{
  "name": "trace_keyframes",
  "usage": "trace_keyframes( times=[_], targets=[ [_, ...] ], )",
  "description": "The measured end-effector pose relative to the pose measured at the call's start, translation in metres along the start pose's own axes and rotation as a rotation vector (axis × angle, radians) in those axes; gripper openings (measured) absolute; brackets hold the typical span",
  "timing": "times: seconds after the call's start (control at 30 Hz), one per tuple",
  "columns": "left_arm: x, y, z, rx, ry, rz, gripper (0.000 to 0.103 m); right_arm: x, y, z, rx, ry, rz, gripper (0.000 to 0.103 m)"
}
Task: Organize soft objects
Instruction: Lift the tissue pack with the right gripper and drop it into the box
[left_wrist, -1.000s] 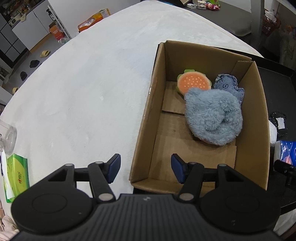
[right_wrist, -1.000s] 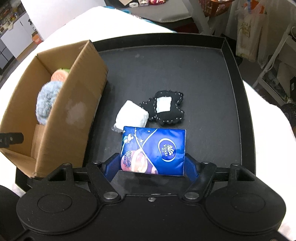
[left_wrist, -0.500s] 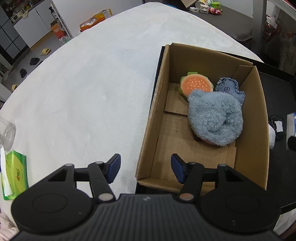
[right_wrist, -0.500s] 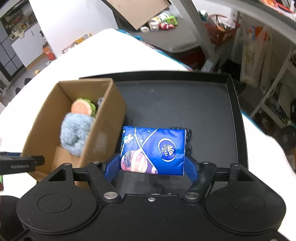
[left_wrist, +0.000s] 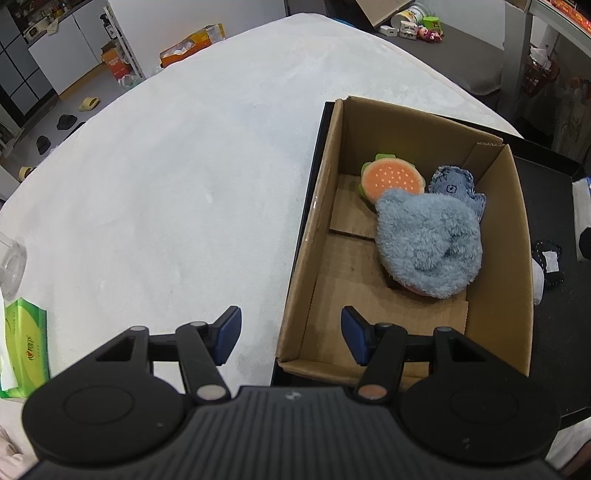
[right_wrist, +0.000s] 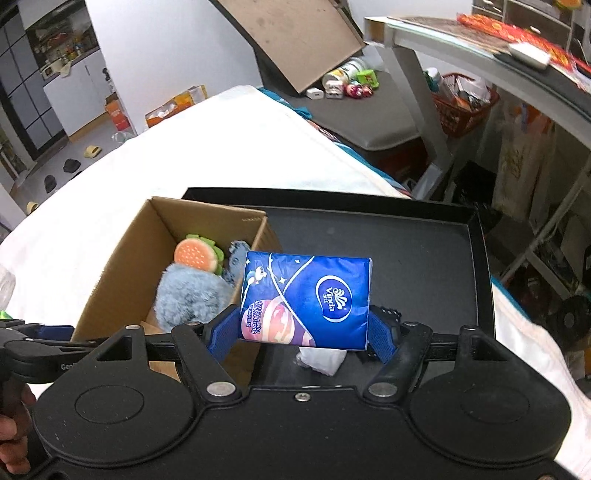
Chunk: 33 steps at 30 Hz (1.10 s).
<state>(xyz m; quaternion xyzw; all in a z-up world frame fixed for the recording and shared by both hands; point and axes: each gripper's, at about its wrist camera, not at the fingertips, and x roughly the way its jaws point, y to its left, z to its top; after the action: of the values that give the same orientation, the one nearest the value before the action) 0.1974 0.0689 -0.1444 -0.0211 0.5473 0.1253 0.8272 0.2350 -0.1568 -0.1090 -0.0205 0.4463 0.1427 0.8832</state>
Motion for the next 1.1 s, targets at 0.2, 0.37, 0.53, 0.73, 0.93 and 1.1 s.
trace_keyframes(
  times=[0.2,0.37,0.53,0.73,0.93,1.1],
  targets=[
    [0.002,0.005,-0.003,-0.017,-0.005,-0.022,0.055,0.000,0.017,0.008,-0.047,-0.012,0.011,0.070],
    [0.005,0.009,-0.005,-0.033,-0.009,-0.039,0.051,0.001,0.031,0.013,-0.084,-0.021,0.026,0.070],
    [0.007,0.011,-0.006,-0.051,-0.016,-0.058,0.039,0.004,0.047,0.017,-0.118,-0.023,0.044,0.070],
    [0.010,0.013,-0.008,-0.065,-0.022,-0.088,0.017,0.008,0.063,0.019,-0.156,-0.022,0.067,0.071],
    [0.011,0.018,-0.011,-0.078,-0.033,-0.094,0.013,0.017,0.077,0.019,-0.191,-0.007,0.086,0.071],
    [0.014,0.023,-0.010,-0.106,-0.022,-0.114,0.013,0.023,0.090,0.023,-0.217,-0.002,0.101,0.071]
  ],
)
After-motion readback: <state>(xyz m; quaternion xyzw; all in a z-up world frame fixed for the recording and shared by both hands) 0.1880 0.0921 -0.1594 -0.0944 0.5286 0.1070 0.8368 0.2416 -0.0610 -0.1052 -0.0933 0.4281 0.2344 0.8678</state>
